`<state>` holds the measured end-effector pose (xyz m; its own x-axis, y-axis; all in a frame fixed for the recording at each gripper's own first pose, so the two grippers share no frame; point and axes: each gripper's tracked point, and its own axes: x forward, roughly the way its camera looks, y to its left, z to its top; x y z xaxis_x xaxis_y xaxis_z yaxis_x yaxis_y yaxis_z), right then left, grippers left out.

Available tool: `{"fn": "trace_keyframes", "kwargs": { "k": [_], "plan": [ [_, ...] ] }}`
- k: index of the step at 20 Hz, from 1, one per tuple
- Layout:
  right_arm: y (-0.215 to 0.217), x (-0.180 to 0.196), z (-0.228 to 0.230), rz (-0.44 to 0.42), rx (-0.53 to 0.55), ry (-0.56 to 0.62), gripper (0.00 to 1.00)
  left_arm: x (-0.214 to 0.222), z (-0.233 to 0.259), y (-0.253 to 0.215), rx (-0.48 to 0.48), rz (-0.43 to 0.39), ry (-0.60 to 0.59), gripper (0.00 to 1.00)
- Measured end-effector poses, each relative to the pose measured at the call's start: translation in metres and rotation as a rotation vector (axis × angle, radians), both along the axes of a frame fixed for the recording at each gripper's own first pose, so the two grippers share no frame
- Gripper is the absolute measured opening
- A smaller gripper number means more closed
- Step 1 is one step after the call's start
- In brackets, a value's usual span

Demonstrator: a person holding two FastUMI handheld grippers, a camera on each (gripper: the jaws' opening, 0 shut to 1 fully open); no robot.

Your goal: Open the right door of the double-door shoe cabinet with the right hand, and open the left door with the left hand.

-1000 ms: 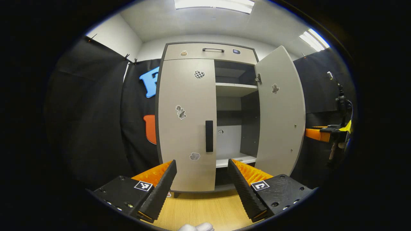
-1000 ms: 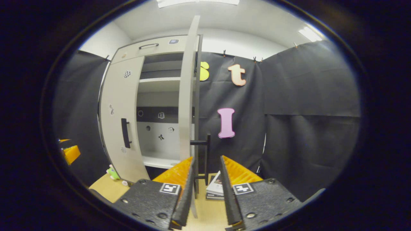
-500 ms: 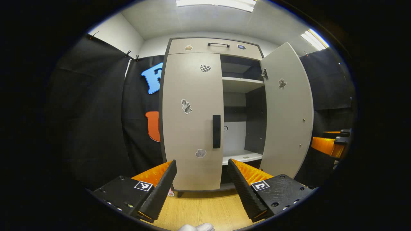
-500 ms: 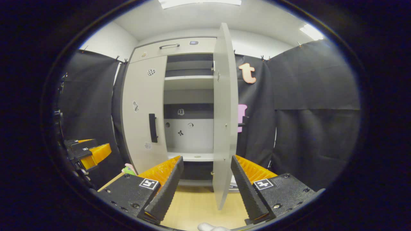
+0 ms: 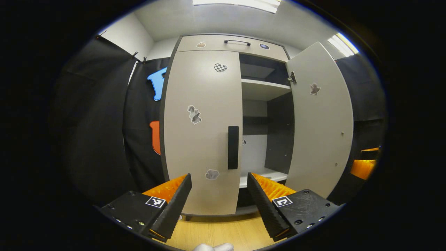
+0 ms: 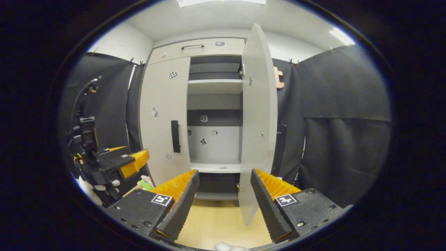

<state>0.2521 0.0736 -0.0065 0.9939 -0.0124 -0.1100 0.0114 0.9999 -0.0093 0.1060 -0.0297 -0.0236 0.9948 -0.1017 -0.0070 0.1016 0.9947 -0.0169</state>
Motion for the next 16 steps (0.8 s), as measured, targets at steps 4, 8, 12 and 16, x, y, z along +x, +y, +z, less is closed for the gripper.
{"fn": "trace_keyframes", "kwargs": {
  "k": [4, 8, 12, 16],
  "plan": [
    [0.001, 0.005, 0.007, -0.02, -0.033, 0.01, 0.93, 0.052, 0.009, -0.016, 0.003, -0.011, -0.039, 0.95],
    [-0.011, 0.011, 0.017, -0.052, -0.044, 0.006, 0.93, 0.102, 0.014, -0.025, 0.033, 0.006, -0.062, 0.95],
    [-0.019, 0.013, 0.016, -0.078, -0.044, 0.018, 0.93, 0.14, 0.011, -0.034, 0.015, 0.01, -0.054, 0.95],
    [-0.03, 0.02, 0.014, -0.101, -0.037, 0.035, 0.92, 0.162, 0.005, -0.039, 0.002, 0.021, -0.039, 0.95]
  ]
}}
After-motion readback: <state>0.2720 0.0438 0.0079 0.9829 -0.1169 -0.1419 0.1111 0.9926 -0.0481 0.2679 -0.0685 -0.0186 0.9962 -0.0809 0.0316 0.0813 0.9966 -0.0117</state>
